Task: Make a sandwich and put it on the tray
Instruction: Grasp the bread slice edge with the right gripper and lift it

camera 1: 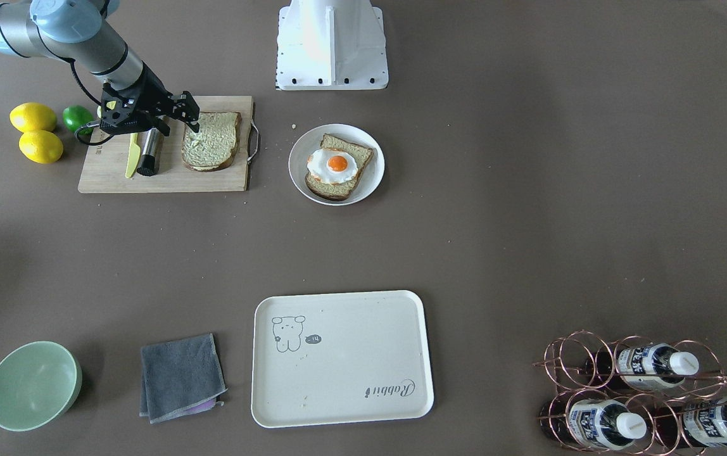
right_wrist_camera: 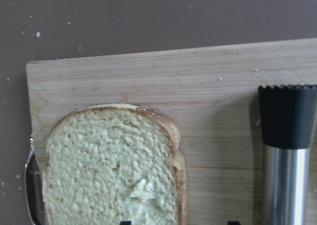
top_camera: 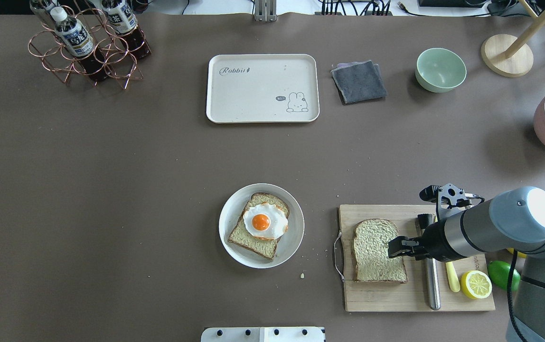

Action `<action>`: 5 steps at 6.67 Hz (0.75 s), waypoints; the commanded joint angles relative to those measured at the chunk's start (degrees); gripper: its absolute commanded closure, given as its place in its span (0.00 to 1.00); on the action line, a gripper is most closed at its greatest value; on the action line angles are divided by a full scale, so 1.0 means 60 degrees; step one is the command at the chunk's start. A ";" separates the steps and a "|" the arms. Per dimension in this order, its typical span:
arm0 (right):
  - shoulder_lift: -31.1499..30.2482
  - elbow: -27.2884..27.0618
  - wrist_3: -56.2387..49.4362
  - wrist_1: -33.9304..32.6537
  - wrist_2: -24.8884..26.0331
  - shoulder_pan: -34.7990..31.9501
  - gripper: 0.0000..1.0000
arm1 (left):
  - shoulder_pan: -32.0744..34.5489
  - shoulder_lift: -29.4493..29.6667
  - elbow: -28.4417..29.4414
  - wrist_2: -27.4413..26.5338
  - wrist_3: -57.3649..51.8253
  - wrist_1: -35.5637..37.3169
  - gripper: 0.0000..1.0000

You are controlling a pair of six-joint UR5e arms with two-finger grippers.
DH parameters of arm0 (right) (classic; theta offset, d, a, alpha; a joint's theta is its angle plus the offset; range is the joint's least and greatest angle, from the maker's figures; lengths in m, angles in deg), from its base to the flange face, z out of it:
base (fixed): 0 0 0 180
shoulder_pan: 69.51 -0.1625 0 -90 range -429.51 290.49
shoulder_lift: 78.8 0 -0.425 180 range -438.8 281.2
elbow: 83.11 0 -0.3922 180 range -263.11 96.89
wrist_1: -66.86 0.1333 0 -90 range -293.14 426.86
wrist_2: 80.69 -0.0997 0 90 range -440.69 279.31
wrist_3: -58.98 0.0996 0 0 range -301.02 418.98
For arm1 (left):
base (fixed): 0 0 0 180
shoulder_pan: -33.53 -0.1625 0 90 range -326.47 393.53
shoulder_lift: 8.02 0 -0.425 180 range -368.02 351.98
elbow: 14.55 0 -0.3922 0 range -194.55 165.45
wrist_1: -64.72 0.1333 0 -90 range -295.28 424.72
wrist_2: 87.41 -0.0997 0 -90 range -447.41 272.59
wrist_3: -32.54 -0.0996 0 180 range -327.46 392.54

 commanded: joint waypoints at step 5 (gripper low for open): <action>0.0282 -0.0076 -0.0016 0.0043 0.0009 -0.0270 1.00 | 0.0006 -0.0009 -0.0027 -0.0006 -0.0011 -0.0029 0.02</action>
